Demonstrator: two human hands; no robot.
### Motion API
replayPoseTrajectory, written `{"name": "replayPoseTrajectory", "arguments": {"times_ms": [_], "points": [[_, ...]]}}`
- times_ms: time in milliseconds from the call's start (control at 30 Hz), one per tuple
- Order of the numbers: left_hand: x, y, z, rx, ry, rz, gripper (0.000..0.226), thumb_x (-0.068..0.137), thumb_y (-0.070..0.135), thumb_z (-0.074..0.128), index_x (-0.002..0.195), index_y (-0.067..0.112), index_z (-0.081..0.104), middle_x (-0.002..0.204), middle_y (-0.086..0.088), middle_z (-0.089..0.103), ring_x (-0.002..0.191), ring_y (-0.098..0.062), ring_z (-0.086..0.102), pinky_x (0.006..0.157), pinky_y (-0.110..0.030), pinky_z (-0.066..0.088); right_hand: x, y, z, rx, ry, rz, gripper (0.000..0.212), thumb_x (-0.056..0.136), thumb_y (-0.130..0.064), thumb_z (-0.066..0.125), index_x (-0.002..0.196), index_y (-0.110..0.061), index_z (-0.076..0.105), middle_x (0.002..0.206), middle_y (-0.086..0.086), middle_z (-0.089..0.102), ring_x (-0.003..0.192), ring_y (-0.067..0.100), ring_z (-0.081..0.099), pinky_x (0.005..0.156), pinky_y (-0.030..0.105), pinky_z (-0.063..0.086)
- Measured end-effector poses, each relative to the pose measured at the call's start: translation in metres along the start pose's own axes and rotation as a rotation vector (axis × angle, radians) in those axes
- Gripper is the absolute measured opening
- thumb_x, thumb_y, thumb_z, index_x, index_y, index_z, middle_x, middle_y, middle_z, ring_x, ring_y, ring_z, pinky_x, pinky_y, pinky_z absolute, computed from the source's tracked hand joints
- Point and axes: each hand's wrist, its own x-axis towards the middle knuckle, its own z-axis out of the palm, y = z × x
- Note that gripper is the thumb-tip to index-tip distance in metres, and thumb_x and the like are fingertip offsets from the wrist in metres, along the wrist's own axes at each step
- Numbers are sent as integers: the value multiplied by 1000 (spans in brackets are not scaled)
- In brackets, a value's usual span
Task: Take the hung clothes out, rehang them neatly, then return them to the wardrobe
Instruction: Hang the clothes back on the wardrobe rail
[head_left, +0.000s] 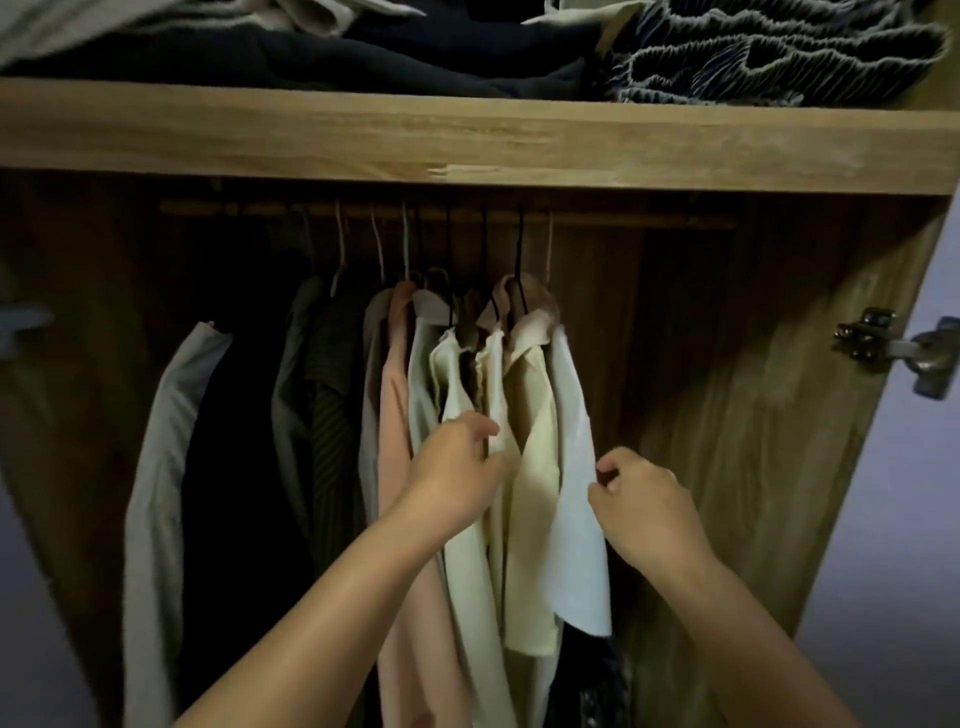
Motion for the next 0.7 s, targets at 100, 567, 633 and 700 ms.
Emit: {"name": "replayPoseTrajectory", "arguments": {"times_ms": [100,567,633,700], "points": [[-22,-17,-5,76,17,11,39,91,22,54,130,20,48,132,2,49,114,-12,49,91,-24,43,-27,-5,5,-57,-34,17,28,96,-27,45,123,-20,48,93,-3,61,76,11,59,56,22,41],[-122,-43,-63,427,55,-233,39,91,35,54,127,21,50,123,1,54,99,-10,53,70,-19,43,-90,-55,27,-323,-494,-236,33,95,-13,42,128,-15,47,126,5,52,111,21,53,91,30,46],[-148,-41,-70,432,54,-283,39,91,34,54,127,19,50,125,0,53,106,-15,54,83,-26,47,-100,-61,29,-343,-537,-325,33,95,-13,42,128,-14,47,127,6,51,110,21,53,90,30,46],[-175,-40,-76,446,77,-345,39,92,35,53,128,19,49,126,0,54,108,-16,54,85,-25,46,-113,-67,31,-331,-571,-416,29,95,-17,42,123,-15,51,122,5,54,102,18,54,83,28,47]]}}
